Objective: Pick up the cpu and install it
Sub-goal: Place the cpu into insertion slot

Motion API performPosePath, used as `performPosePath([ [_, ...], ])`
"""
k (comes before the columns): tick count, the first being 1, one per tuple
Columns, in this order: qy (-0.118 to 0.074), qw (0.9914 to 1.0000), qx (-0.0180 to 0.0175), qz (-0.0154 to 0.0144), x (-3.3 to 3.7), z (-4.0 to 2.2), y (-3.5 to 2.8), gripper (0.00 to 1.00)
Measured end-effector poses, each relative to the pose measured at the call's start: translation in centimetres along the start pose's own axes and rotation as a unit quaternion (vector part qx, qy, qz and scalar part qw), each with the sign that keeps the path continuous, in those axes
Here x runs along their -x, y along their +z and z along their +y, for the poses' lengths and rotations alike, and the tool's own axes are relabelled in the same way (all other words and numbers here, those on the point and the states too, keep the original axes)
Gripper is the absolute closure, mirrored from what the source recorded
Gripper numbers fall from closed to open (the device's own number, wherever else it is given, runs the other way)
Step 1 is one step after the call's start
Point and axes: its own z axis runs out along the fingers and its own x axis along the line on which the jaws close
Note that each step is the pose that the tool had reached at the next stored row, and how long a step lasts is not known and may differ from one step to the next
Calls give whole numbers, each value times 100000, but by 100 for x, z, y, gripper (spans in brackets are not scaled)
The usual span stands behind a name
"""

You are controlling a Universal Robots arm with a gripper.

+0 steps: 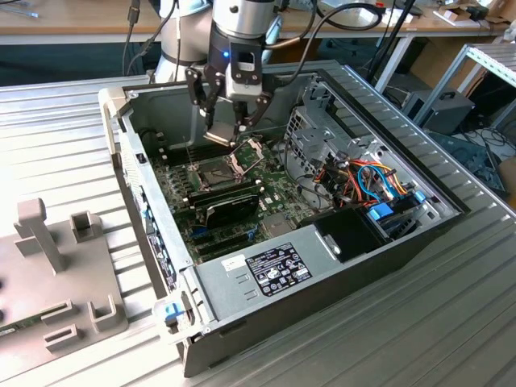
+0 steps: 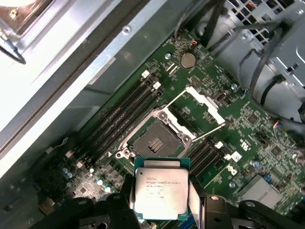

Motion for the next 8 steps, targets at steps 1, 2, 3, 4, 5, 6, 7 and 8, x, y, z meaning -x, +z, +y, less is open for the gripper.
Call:
performPosePath([
  [1,1142,99993,-6,49,0,0,1,45],
  [2,1879,99982,-7,81,0,0,2,45],
  [3,2851,99959,-10,125,0,0,3,45],
  [4,3608,99935,-19,158,0,0,3,45],
  [5,4463,99900,-21,193,0,0,4,45],
  [6,5028,99873,-25,219,0,0,4,45],
  [7,5808,99831,-31,246,0,0,4,45],
  [8,6474,99790,-40,268,0,0,5,45],
])
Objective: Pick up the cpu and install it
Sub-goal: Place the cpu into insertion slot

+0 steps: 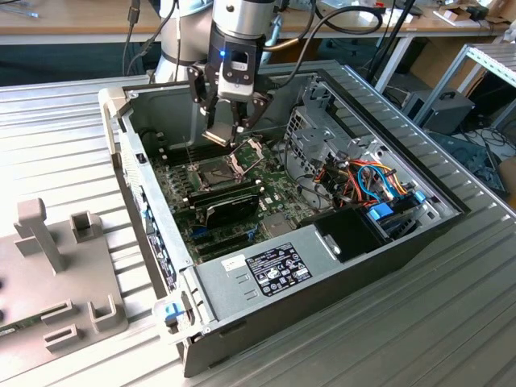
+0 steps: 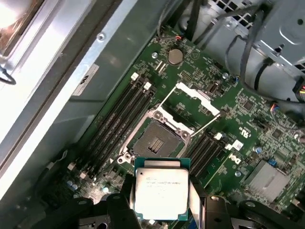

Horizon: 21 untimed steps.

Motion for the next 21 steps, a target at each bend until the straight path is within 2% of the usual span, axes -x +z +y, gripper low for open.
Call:
performPosePath([
  [2,1223,99993,-19,33,0,0,0,45],
  [4,3397,99942,-63,89,0,0,0,45],
  [6,4573,99895,-74,129,0,0,1,45],
  [8,5813,99831,-86,175,0,0,2,45],
  [12,8379,99648,-105,279,0,0,4,45],
  [17,12301,99239,-133,451,0,0,7,45],
  [20,14355,98963,-148,536,0,1,9,45],
  [21,15194,98837,-155,575,0,0,10,45],
])
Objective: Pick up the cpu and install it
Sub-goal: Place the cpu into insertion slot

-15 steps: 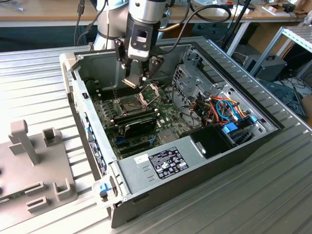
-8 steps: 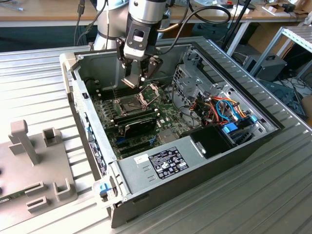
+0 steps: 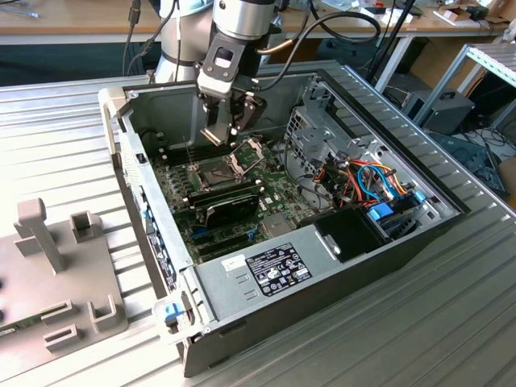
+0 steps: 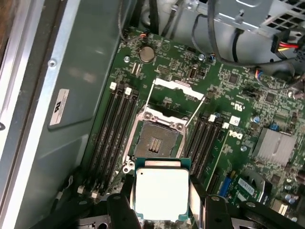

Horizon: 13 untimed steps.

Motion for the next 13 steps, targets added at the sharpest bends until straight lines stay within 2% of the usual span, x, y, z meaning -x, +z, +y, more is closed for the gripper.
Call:
performPosePath([
  [4,3345,99944,-22,148,0,0,3,45],
  [8,6498,99788,-46,288,0,0,5,45],
  [11,8023,99677,-59,351,0,0,5,45],
  [13,8064,99674,-59,354,0,0,5,45],
])
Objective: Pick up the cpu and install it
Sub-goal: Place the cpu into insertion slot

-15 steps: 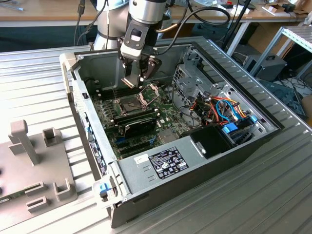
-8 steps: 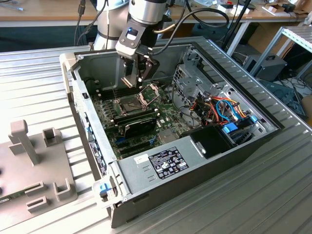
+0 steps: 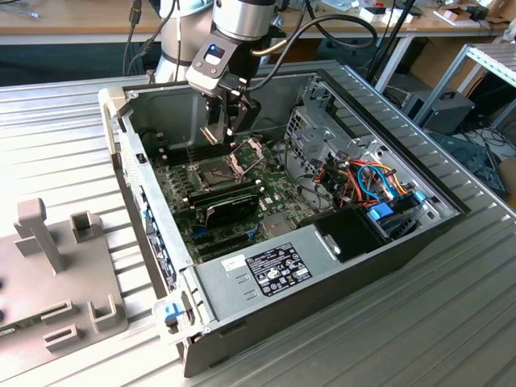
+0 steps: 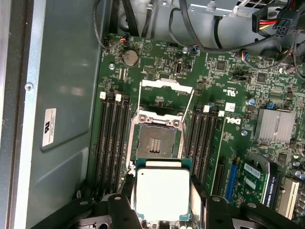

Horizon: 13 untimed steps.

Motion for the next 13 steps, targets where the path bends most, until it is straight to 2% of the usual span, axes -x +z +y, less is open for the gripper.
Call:
performPosePath([
  [13,64,100000,-1,3,0,0,0,45],
])
